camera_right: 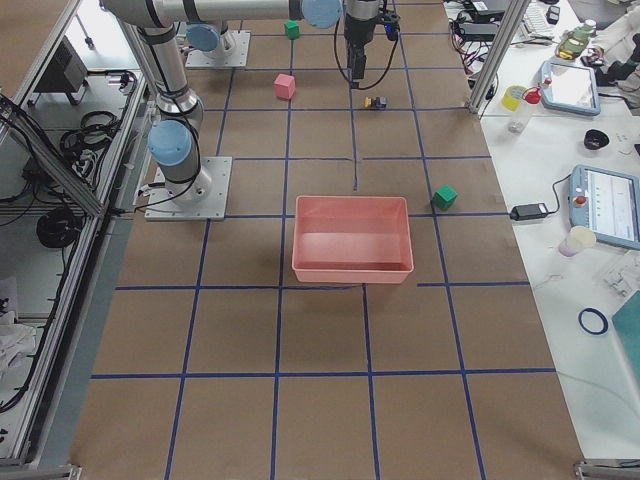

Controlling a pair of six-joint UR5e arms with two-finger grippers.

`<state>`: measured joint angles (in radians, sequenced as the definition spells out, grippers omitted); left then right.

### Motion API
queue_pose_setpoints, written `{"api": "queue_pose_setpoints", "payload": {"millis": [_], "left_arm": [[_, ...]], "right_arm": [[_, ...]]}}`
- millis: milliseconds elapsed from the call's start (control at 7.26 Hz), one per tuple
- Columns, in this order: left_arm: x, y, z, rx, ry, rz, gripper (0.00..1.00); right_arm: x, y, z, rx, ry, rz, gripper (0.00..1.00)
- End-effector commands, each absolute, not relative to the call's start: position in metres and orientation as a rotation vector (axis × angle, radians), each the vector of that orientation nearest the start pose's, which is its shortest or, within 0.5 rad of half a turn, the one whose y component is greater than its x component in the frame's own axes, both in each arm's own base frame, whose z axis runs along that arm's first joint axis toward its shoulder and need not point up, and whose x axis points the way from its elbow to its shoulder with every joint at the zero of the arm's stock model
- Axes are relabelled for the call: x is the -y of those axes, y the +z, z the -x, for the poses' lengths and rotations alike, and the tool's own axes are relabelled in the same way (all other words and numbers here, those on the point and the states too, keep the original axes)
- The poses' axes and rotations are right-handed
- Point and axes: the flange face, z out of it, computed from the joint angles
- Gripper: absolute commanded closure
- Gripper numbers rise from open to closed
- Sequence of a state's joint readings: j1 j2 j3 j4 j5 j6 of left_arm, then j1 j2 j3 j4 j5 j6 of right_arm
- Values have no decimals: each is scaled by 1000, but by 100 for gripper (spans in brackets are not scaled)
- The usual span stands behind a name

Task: Align button upright

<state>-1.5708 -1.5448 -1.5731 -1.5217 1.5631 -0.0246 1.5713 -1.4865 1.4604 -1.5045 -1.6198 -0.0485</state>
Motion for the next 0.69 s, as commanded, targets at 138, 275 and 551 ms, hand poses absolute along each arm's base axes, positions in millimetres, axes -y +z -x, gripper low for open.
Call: {"api": "queue_pose_setpoints", "payload": {"millis": [138,275,551], "left_arm": [[487,494,136,-3150,-80,36,0],[486,479,136,-3151,-51,36,0],[488,435,147,-3216,-81,17,0]], "right_arm": [[505,489,-127,-3188,86,5,0],[495,486,-127,-3185,88,4,0],[494,488,-127,-3185,83,2,0]]}}
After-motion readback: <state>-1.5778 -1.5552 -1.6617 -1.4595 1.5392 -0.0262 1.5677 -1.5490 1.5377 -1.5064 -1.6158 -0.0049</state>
